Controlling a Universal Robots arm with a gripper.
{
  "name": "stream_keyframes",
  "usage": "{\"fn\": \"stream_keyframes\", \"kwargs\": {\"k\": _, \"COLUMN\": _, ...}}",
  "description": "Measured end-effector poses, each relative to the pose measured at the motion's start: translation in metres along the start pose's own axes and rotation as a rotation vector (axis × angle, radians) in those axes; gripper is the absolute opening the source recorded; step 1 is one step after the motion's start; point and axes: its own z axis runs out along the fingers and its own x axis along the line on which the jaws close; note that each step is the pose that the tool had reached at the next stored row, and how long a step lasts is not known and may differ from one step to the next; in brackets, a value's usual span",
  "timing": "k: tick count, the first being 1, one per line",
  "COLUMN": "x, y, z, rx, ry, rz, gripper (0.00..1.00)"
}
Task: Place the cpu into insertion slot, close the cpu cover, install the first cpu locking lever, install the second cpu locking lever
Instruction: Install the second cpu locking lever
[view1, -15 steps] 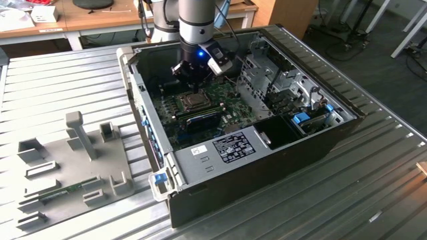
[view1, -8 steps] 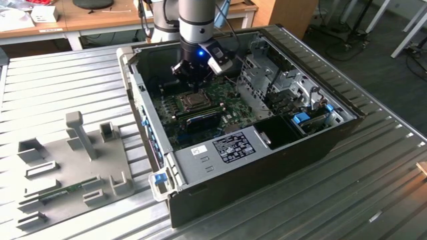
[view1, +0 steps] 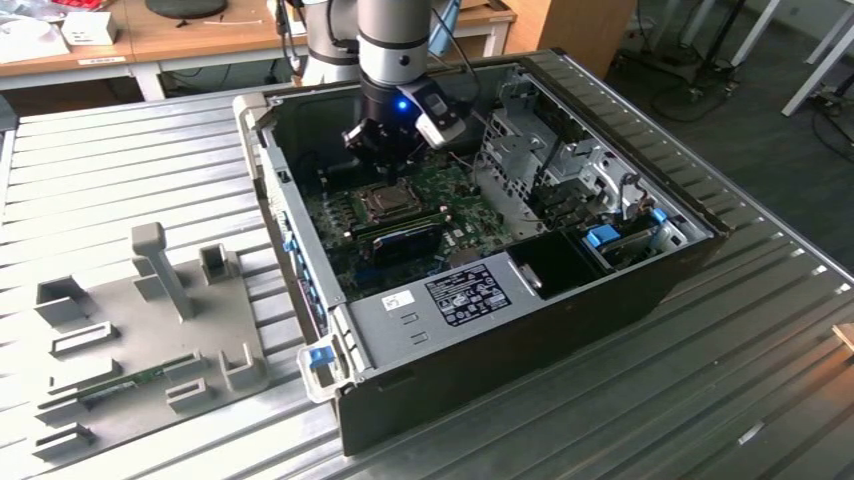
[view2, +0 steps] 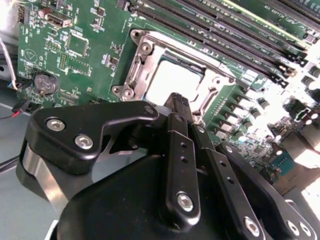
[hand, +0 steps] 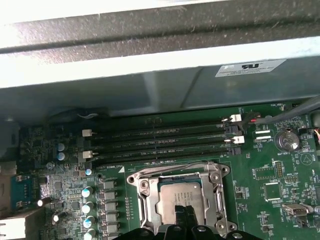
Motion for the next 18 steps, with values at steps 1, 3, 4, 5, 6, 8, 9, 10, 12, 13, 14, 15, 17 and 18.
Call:
{"fn": "stream_keyframes", "kwargs": {"k": 1, "x": -0.0001, "y": -0.0008, "z": 0.0, "rx": 0.0, "ry": -0.0001, "rz": 0.0, "gripper": 0.1}}
{"fn": "stream_keyframes", "kwargs": {"k": 3, "x": -0.0003, "y": -0.0029, "z": -0.0001, "rx": -0.0001, "ry": -0.0001, "rz": 0.0, "gripper": 0.1}}
{"fn": "stream_keyframes", "kwargs": {"k": 4, "x": -0.0004, "y": -0.0041, "z": -0.0002, "rx": 0.0, "ry": 0.0, "rz": 0.0, "gripper": 0.1}}
{"fn": "stream_keyframes", "kwargs": {"k": 5, "x": -0.0006, "y": -0.0054, "z": -0.0003, "rx": -0.0001, "ry": -0.0001, "rz": 0.0, "gripper": 0.1}}
{"fn": "stream_keyframes", "kwargs": {"k": 6, "x": -0.0007, "y": -0.0067, "z": -0.0004, "rx": 0.0, "ry": -0.0001, "rz": 0.0, "gripper": 0.1}}
{"fn": "stream_keyframes", "kwargs": {"k": 8, "x": -0.0012, "y": -0.0105, "z": -0.0006, "rx": -0.0002, "ry": -0.0002, "rz": 0.0, "gripper": 0.1}}
{"fn": "stream_keyframes", "kwargs": {"k": 9, "x": -0.0013, "y": -0.0117, "z": -0.0006, "rx": -0.0002, "ry": -0.0002, "rz": 0.0, "gripper": 0.1}}
{"fn": "stream_keyframes", "kwargs": {"k": 10, "x": -0.0014, "y": -0.0126, "z": -0.0007, "rx": -0.0003, "ry": -0.0002, "rz": 0.0, "gripper": 0.1}}
{"fn": "stream_keyframes", "kwargs": {"k": 12, "x": -0.0015, "y": -0.0137, "z": -0.0008, "rx": -0.0001, "ry": -0.0001, "rz": 0.0, "gripper": 0.1}}
{"fn": "stream_keyframes", "kwargs": {"k": 13, "x": -0.0016, "y": -0.0141, "z": -0.0008, "rx": -0.0001, "ry": -0.0002, "rz": 0.0, "gripper": 0.1}}
{"fn": "stream_keyframes", "kwargs": {"k": 14, "x": -0.0016, "y": -0.0141, "z": -0.0008, "rx": -0.0001, "ry": -0.0002, "rz": 0.0, "gripper": 0.1}}
{"fn": "stream_keyframes", "kwargs": {"k": 15, "x": -0.0016, "y": -0.0141, "z": -0.0008, "rx": -0.0002, "ry": -0.0002, "rz": 0.0, "gripper": 0.1}}
{"fn": "stream_keyframes", "kwargs": {"k": 17, "x": -0.0016, "y": -0.0141, "z": -0.0008, "rx": -0.0004, "ry": -0.0001, "rz": 0.0, "gripper": 0.1}}
{"fn": "stream_keyframes", "kwargs": {"k": 18, "x": -0.0016, "y": -0.0141, "z": -0.0008, "rx": -0.0005, "ry": -0.0001, "rz": 0.0, "gripper": 0.1}}
